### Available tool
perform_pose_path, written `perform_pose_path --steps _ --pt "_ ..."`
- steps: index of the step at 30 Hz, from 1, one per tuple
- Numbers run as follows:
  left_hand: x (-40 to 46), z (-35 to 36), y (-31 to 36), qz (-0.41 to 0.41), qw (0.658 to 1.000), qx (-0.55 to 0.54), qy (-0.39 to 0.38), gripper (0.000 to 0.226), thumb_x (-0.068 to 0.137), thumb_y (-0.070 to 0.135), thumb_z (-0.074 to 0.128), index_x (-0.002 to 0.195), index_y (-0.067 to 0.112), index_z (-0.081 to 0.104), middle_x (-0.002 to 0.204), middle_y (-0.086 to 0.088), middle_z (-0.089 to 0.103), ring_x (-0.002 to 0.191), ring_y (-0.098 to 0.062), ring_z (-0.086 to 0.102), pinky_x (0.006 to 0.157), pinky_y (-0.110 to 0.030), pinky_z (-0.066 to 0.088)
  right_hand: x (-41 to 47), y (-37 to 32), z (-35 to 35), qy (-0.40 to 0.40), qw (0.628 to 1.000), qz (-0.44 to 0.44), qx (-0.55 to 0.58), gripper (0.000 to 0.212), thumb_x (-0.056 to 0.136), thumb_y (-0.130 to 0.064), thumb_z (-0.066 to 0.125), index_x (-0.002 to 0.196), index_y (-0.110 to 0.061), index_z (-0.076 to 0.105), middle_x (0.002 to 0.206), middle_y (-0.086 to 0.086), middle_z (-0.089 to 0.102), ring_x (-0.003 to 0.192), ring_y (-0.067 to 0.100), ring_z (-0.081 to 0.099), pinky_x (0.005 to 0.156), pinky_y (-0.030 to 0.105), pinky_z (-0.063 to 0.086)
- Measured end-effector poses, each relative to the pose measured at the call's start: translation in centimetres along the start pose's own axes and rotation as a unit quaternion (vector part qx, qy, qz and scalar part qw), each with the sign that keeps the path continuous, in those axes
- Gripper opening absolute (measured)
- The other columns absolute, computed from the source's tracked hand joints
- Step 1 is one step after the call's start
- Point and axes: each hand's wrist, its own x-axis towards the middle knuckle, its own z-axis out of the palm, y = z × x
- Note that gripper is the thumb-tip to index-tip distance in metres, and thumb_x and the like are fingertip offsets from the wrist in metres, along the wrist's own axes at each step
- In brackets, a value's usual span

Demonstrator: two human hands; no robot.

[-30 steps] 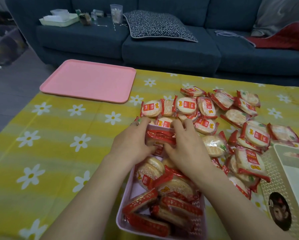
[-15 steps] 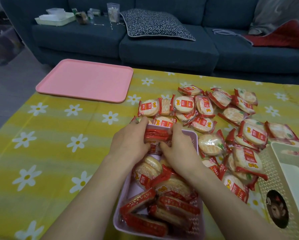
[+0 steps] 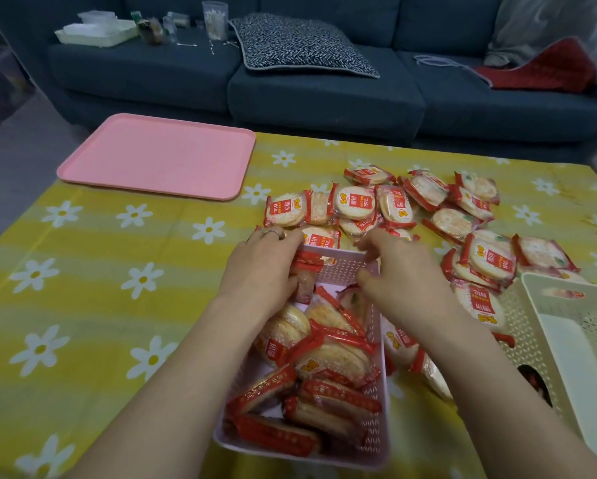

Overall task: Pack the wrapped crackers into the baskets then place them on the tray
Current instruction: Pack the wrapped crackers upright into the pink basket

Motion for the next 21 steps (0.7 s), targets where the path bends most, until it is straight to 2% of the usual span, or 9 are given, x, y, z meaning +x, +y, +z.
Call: perform_pose_path --steps 2,5,7,10,16,19,21 --pt "0.0 -0.1 -0.1 0.001 1.000 0.001 -0.004 0.061 0.085 0.035 0.072 0.139 0.029 0.044 0.133 0.001 0.053 0.124 -0.026 0.047 0.091 -0.038 0.045 -0.3 0.0 0.3 -0.037 0.998 -0.011 -0.042 0.031 0.085 -0.022 0.060 0.116 -0.021 0.060 0.103 0.002 0.070 0.095 0.026 0.062 0.073 0.036 0.052" --pt "0.0 -0.1 -0.2 0.001 1.000 0.013 -0.010 0.062 0.084 0.027 0.072 0.139 0.030 0.042 0.136 0.001 0.053 0.125 -0.026 0.047 0.092 -0.039 0.047 -0.7 -0.1 0.9 -0.065 0.988 -0.039 -0.133 0.029 0.089 -0.035 0.055 0.116 -0.023 0.059 0.105 0.002 0.069 0.101 0.027 0.055 0.071 0.034 0.039" --pt "0.0 -0.1 -0.1 -0.002 1.000 0.017 -0.010 0.062 0.084 0.020 0.069 0.138 0.029 0.042 0.135 0.001 0.053 0.124 -0.026 0.048 0.091 -0.039 0.047 -0.8 -0.3 1.2 -0.081 0.982 -0.046 -0.162 0.028 0.093 -0.037 0.051 0.117 -0.024 0.058 0.109 0.001 0.067 0.105 0.027 0.051 0.071 0.033 0.032" --pt "0.1 0.0 -0.1 -0.003 1.000 0.025 -0.008 0.063 0.082 0.016 0.068 0.138 0.029 0.042 0.135 0.002 0.053 0.122 -0.026 0.049 0.091 -0.039 0.046 -0.9 -0.4 1.8 -0.089 0.983 -0.041 -0.159 0.026 0.094 -0.034 0.051 0.117 -0.023 0.059 0.110 0.001 0.066 0.108 0.027 0.050 0.069 0.031 0.029" --pt "0.1 0.0 -0.2 0.004 0.999 0.033 -0.012 0.065 0.082 0.022 0.070 0.140 0.030 0.041 0.137 0.001 0.052 0.125 -0.027 0.048 0.097 -0.039 0.042 -0.9 -0.8 1.2 -0.046 0.997 -0.026 -0.055 0.025 0.090 -0.039 0.061 0.108 -0.021 0.061 0.101 0.000 0.069 0.095 0.026 0.061 0.066 0.032 0.044" --pt "0.0 -0.4 -0.2 0.006 0.999 -0.004 -0.033 0.080 0.078 0.036 0.075 0.147 0.035 0.035 0.140 0.000 0.048 0.132 -0.026 0.042 0.107 -0.040 0.035 -1.1 -1.3 0.3 -0.023 0.999 -0.015 -0.026 0.015 0.087 -0.031 0.064 0.097 -0.021 0.059 0.092 -0.001 0.068 0.087 0.024 0.062 0.067 0.035 0.051" --pt "0.0 -1.1 0.1 0.012 0.997 -0.057 -0.041 0.088 0.074 0.042 0.077 0.150 0.039 0.033 0.142 0.000 0.045 0.134 -0.025 0.038 0.112 -0.040 0.031 -1.1 -1.3 -0.7 -0.005 1.000 0.000 0.020 0.014 0.083 -0.021 0.063 0.096 -0.019 0.060 0.091 0.000 0.068 0.086 0.025 0.063 0.071 0.039 0.054"
